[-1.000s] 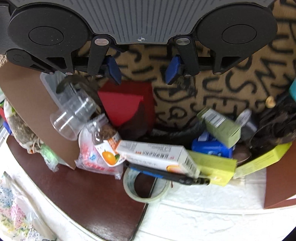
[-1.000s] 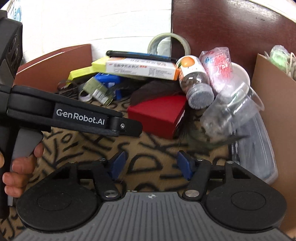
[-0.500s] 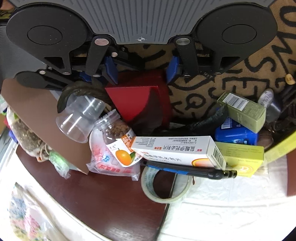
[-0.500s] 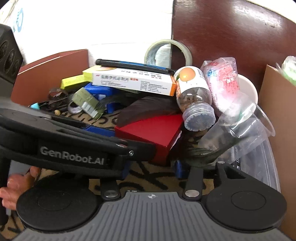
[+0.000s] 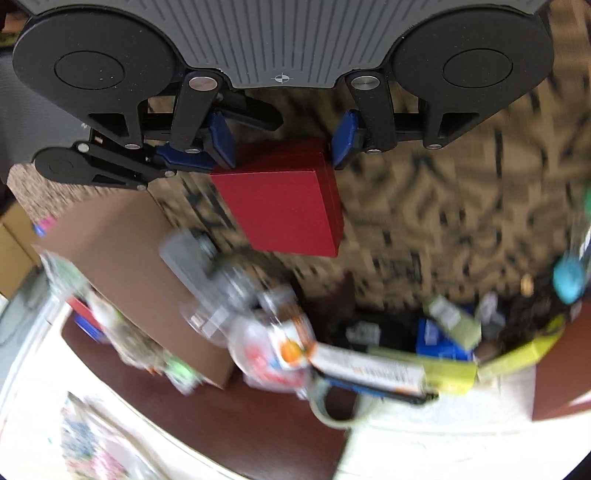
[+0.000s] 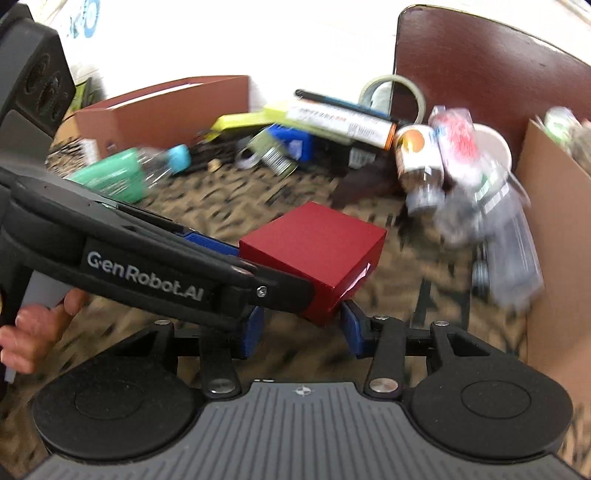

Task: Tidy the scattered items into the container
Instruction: 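Close the left tool on the small red box and lift it, then carry the red box with the left tool and lower it into the cardboard box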

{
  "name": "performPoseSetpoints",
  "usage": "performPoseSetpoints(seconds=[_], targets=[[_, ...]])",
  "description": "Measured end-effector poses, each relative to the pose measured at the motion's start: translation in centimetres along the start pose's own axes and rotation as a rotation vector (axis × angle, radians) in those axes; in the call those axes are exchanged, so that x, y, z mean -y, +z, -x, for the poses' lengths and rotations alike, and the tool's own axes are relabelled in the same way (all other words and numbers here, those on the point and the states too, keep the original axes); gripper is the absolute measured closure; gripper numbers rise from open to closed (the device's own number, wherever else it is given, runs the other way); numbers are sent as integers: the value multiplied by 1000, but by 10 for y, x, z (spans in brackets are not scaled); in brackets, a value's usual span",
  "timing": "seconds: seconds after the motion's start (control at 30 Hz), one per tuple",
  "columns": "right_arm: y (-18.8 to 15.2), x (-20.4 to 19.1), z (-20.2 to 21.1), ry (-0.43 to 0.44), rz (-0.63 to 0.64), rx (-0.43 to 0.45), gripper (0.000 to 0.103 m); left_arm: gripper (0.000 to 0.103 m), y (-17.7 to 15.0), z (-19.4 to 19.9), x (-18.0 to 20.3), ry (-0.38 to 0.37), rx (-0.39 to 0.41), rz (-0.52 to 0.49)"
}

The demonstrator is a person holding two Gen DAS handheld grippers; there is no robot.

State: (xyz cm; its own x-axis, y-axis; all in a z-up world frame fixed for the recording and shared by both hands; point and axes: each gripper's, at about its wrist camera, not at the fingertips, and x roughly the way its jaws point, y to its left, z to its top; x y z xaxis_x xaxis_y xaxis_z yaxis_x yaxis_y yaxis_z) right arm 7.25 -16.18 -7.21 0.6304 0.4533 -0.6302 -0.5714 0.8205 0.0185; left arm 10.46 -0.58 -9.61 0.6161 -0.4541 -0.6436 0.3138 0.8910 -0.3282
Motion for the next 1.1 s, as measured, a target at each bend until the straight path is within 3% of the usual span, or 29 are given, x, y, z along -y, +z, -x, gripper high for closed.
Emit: performPoseSetpoints(seconds=[0.3, 0.47, 0.53, 0.6, 0.7, 0.87, 1.1], targets=[[-57, -21, 73, 1, -27, -40, 42, 34, -69, 44, 48, -86, -48, -23], [-65, -23, 85, -1, -75, -23, 38, 24, -73, 55, 57, -98, -46, -25], [-64, -23, 85, -22, -75, -9, 26, 18, -69, 58, 60, -89, -26, -20], [-62, -24, 85, -24, -65, 8, 23, 15, -64, 60, 63, -90, -3, -29], [-57, -26, 82, -18, -53, 20, 23, 17, -56, 51, 63, -100, -8, -28], [-53, -23, 75, -45, -72, 24, 21, 31, -50, 37, 58, -98, -43, -20], [-53, -17, 63, -44, -99, 7, 21, 28, -48, 24, 46, -122, -74, 57]])
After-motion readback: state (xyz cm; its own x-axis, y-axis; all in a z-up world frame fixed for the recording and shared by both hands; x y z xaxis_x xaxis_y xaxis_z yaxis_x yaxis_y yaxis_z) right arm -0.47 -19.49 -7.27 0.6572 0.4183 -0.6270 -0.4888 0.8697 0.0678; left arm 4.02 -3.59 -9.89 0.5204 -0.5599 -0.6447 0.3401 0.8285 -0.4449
